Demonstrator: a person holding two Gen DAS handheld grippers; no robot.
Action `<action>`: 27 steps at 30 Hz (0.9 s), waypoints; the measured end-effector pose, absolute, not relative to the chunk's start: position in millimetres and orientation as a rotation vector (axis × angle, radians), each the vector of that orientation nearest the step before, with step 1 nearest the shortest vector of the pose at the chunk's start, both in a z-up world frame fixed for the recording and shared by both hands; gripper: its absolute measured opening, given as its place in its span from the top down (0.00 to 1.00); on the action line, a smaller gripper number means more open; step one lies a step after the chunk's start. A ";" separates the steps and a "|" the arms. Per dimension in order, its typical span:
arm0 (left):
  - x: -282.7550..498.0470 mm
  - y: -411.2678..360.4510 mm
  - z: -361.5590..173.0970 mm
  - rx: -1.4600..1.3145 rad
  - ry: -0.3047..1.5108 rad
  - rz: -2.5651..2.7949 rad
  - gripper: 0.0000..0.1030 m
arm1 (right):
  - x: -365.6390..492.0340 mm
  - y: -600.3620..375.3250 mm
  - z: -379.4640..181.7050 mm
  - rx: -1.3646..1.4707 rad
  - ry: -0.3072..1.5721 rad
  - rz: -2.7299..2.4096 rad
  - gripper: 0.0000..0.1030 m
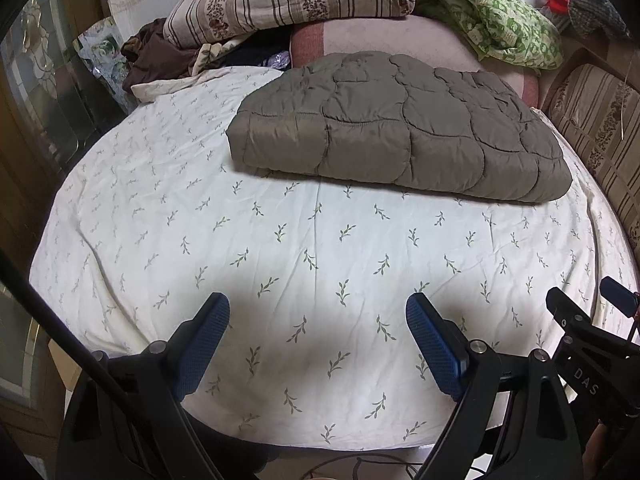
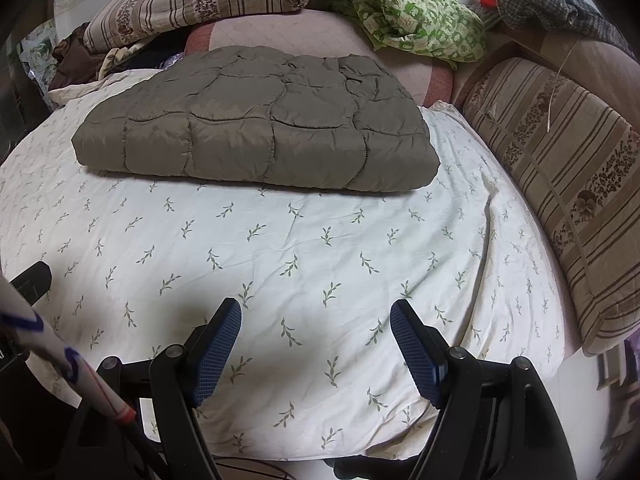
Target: Fold large clothes
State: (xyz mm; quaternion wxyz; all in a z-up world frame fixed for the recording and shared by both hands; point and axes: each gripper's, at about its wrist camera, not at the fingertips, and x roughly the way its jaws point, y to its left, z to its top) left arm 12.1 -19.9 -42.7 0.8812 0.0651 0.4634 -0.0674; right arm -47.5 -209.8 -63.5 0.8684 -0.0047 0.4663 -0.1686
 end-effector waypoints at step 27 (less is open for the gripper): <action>17.4 -20.2 -51.7 0.122 1.001 -0.146 0.13 | -42.4 -206.5 -69.2 -0.017 0.985 -0.350 0.21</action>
